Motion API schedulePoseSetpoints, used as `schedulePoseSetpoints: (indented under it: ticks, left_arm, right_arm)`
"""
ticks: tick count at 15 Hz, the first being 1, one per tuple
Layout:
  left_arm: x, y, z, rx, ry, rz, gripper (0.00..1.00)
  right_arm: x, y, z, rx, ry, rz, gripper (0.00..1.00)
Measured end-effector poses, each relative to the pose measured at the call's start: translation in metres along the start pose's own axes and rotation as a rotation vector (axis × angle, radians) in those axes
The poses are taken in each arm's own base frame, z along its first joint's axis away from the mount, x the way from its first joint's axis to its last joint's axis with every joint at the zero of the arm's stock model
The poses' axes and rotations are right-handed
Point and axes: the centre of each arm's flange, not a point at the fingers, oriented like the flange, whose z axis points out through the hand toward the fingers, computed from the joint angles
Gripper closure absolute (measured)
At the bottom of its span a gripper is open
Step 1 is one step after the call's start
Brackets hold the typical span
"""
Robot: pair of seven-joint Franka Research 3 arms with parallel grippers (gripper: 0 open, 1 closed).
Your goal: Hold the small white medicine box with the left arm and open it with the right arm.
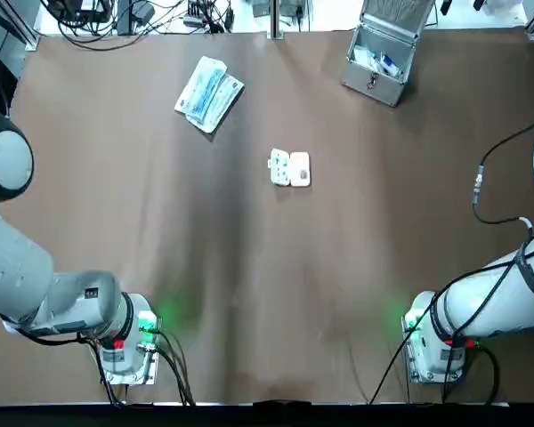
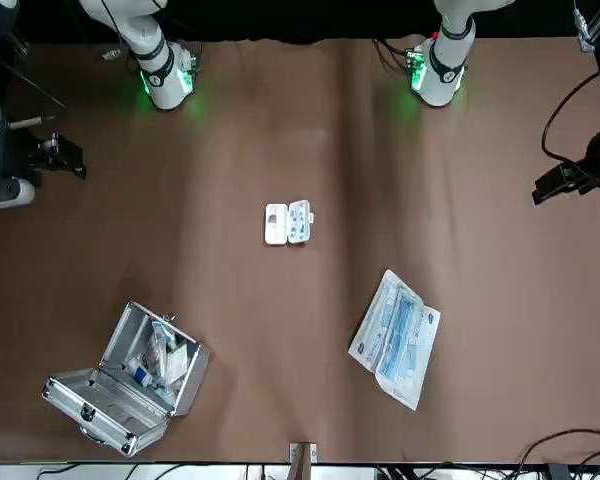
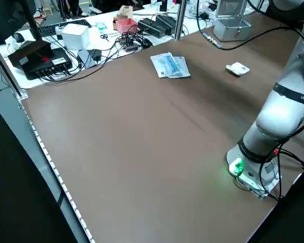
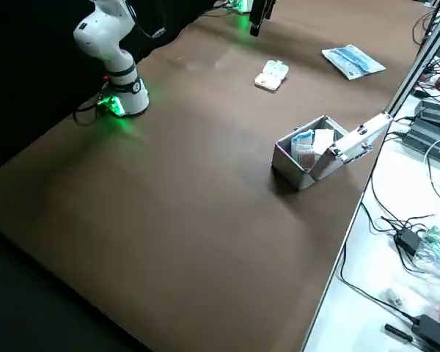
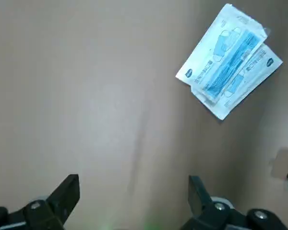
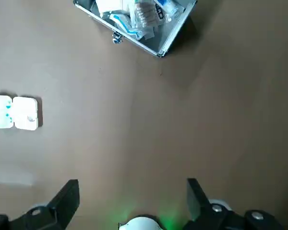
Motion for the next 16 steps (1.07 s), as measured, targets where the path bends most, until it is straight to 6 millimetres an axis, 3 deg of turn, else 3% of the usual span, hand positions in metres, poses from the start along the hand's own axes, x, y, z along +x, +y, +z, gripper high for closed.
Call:
schedulePoseSetpoints:
  ticks: [7, 16]
  left_arm:
    - [-0.011, -0.001, 0.007, 0.004, 0.019, 0.034, 0.0]
    - [-0.011, 0.002, 0.007, 0.003, 0.027, 0.042, 0.0]
  right_arm:
    - [-0.042, 0.022, -0.028, 0.009, 0.06, 0.04, 0.01]
    - [-0.044, 0.03, -0.028, 0.008, 0.058, 0.053, 0.01]
